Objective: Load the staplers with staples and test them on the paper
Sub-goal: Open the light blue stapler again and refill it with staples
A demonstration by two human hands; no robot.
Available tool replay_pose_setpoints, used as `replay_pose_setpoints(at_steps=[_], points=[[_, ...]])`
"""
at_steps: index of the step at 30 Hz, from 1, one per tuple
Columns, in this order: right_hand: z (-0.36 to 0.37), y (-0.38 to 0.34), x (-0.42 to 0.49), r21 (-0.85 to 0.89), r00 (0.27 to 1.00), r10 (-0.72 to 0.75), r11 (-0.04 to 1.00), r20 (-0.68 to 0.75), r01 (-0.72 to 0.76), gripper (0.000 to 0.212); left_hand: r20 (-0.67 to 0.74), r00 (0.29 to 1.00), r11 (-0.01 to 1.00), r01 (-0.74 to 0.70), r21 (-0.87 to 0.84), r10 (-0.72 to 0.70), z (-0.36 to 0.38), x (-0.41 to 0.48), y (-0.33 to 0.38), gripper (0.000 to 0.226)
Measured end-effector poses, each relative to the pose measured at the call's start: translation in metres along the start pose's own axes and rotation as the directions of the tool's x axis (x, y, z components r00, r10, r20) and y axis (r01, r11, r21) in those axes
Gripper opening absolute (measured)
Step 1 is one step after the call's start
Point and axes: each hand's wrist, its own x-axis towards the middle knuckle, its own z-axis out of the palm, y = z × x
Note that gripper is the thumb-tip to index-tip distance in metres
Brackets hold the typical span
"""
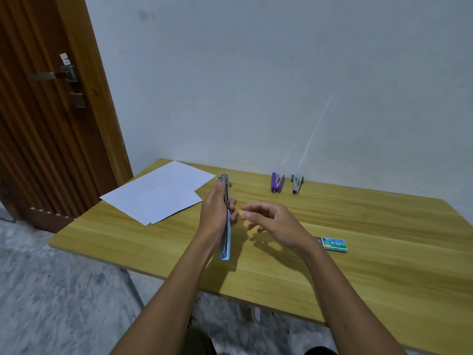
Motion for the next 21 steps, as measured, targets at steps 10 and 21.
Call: replay_pose_setpoints(at_steps=[10,21], points=[[0.007,-0.003,0.006,0.161,0.983,0.002,0.987,-0.183,0.028,0.018,0.058,0.997,0.983,-0.059,0.171,0.05,-0.001,0.0,-0.012,0.028],[0.028,0.003,0.02,0.893,0.929,0.361,0.44,-0.075,-0.099,0.022,0.358,0.904,0.626,-0.422,0.655,0.234,-0.007,0.002,-0.022,0.021]])
